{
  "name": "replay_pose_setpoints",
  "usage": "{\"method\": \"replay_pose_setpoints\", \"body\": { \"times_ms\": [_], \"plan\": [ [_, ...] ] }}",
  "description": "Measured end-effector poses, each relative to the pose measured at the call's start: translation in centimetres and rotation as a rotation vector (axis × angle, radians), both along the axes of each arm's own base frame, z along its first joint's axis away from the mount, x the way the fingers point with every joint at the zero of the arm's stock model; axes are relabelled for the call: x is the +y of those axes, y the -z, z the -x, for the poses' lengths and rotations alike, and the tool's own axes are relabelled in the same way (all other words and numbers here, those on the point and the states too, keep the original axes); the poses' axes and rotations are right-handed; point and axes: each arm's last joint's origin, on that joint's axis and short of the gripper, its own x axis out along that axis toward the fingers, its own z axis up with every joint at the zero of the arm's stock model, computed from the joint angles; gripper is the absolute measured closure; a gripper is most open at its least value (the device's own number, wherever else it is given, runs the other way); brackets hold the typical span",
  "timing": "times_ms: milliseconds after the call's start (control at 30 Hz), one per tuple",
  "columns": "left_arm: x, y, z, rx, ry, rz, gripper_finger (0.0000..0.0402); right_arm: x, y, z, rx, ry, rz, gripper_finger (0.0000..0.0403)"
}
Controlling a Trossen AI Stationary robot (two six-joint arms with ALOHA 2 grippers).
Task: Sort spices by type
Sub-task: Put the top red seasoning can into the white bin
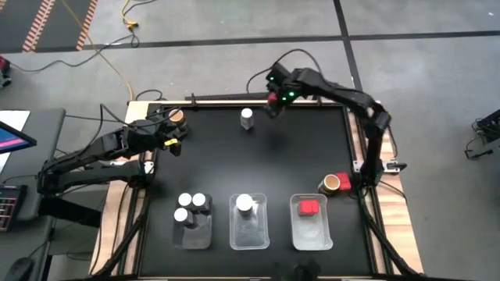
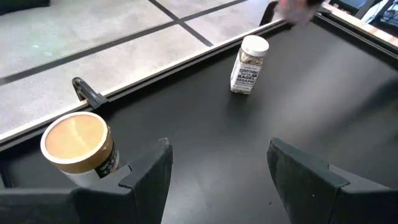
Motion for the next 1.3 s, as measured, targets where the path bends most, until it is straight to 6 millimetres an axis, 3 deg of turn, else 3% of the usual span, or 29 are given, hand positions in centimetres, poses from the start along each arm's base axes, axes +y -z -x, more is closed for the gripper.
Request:
{"method": "replay_pose_setpoints", "body": {
  "times_ms": [300, 600, 800, 967, 1300],
  "plan": [
    [0.0, -0.3, -0.2, -0.031, 0.014, -0.017, 0.015, 8.9, -8.4, 5.5, -0.013, -0.183, 0.12, 0.0178],
    [-2.1, -0.8, -3.1, -0.078, 0.281, -0.047, 0.015, 18.5, -7.7, 16.3, -0.157, -0.215, 0.094, 0.0178],
    [-4.1, -0.5, -5.8, -0.072, 0.353, -0.082, 0.015, 22.0, -8.1, 21.2, -0.33, -0.308, 0.032, 0.0172],
    [-4.8, -0.3, -7.5, -0.004, 0.382, -0.106, 0.015, 23.7, -8.1, 22.0, -0.332, -0.485, 0.027, 0.0178],
    [-5.2, 0.8, -9.0, 0.044, 0.383, -0.062, 0.015, 28.7, -5.8, 19.0, -0.11, -0.72, -0.039, 0.0172]
  ]
}}
